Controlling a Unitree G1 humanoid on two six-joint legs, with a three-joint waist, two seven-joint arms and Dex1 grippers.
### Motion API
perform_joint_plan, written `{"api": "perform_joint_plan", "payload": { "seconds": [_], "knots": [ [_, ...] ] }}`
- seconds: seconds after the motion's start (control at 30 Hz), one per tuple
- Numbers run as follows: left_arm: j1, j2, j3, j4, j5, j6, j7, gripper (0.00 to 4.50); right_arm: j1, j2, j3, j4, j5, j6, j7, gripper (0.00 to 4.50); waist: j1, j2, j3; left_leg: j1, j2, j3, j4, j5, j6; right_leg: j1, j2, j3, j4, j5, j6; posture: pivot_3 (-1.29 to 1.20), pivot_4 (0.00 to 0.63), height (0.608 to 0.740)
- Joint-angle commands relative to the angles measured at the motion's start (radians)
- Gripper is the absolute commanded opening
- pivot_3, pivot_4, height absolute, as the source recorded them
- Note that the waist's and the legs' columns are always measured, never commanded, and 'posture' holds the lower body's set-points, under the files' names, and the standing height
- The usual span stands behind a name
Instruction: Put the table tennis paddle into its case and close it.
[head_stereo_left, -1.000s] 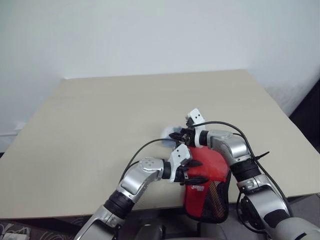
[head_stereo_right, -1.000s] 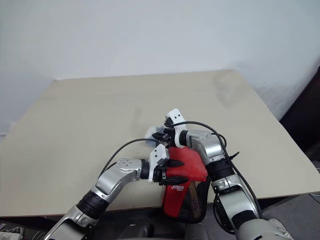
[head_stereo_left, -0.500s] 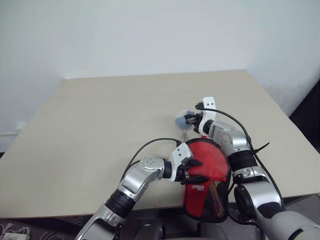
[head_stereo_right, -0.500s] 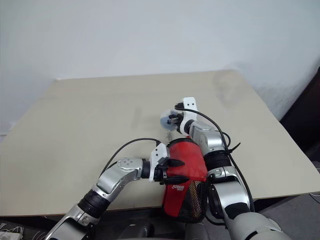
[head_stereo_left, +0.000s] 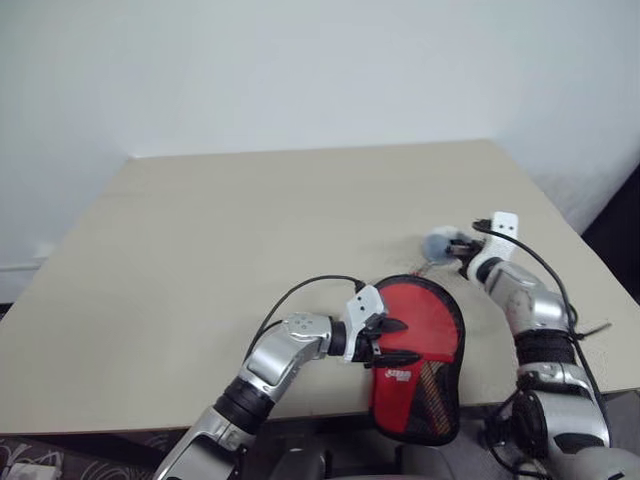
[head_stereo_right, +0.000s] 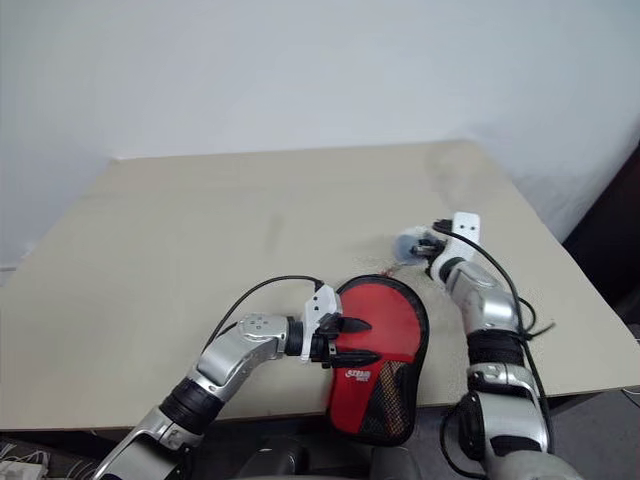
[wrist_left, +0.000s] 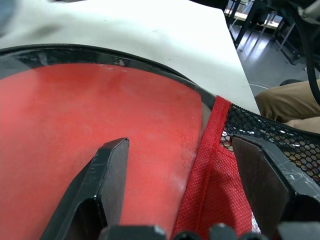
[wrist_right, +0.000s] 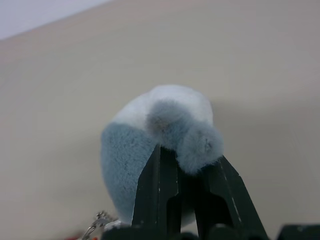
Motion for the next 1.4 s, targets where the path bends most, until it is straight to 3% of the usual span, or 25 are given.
{"api": "perform_joint_plan", "payload": {
  "seconds": [0.03, 0.3, 0.43, 0.7, 0.93, 1.17, 1.4],
  "knots": [
    [0.017, 0.012, -0.018, 0.037, 0.038, 0.03, 0.004, 3.43, 0.094, -0.062, -0.089, -0.245, 0.079, 0.088, 0.013, 0.0, -0.001, 0.0, 0.0, 0.0, 0.0, 0.0, 0.0, 0.0, 0.0, 0.0, 0.0, 0.0, 0.0, 0.0, 0.0, 0.0, 0.0, 0.74],
    [0.017, 0.005, -0.026, 0.04, 0.038, 0.037, -0.001, 3.43, 0.366, -0.125, -0.221, -0.588, 0.239, 0.24, 0.045, 0.0, 0.006, -0.001, 0.001, -0.001, 0.0, 0.002, 0.001, -0.001, 0.001, 0.0, 0.0, 0.0, -0.001, -0.001, 0.001, 0.0, 0.0, 0.74],
    [0.018, 0.005, -0.028, 0.038, 0.037, 0.043, -0.009, 3.43, 0.528, -0.175, -0.265, -0.732, 0.348, 0.311, 0.131, 0.0, 0.022, -0.002, 0.001, -0.001, 0.0, 0.002, 0.002, -0.002, 0.003, 0.0, -0.001, 0.0, -0.002, -0.001, 0.002, 0.0, 0.0, 0.74],
    [0.028, -0.002, -0.039, 0.033, 0.037, 0.052, -0.014, 3.43, 0.767, -0.252, -0.244, -0.888, 0.423, 0.31, 0.273, 0.0, 0.023, -0.002, 0.001, -0.002, 0.002, 0.004, 0.003, -0.004, 0.003, 0.001, 0.0, 0.0, -0.007, -0.003, 0.0, 0.0, 0.0, 0.74],
    [0.038, 0.006, -0.045, 0.015, 0.032, 0.076, -0.028, 3.43, 0.96, -0.337, -0.338, -0.954, 0.466, 0.29, 0.399, 0.0, 0.027, -0.002, 0.001, -0.004, 0.002, 0.005, 0.005, -0.007, 0.006, 0.003, 0.0, -0.001, -0.015, 0.0, 0.005, 0.0, 0.0, 0.74],
    [0.034, 0.006, -0.045, 0.02, 0.036, 0.083, -0.04, 3.43, 1.149, -0.33, -0.425, -1.019, 0.5, 0.257, 0.478, 0.0, 0.047, -0.002, 0.001, -0.005, 0.004, 0.008, 0.013, -0.015, 0.005, 0.002, 0.0, -0.001, -0.015, -0.002, 0.004, 0.0, 0.0, 0.74],
    [0.016, -0.002, -0.048, 0.043, 0.038, 0.087, -0.058, 3.43, 1.332, -0.256, -0.445, -1.139, 0.558, 0.223, 0.481, 0.0, 0.059, -0.002, 0.0, -0.006, 0.004, 0.009, 0.016, -0.019, 0.003, 0.002, 0.0, -0.002, -0.016, -0.002, 0.004, 0.0, 0.0, 0.74]
  ]
}}
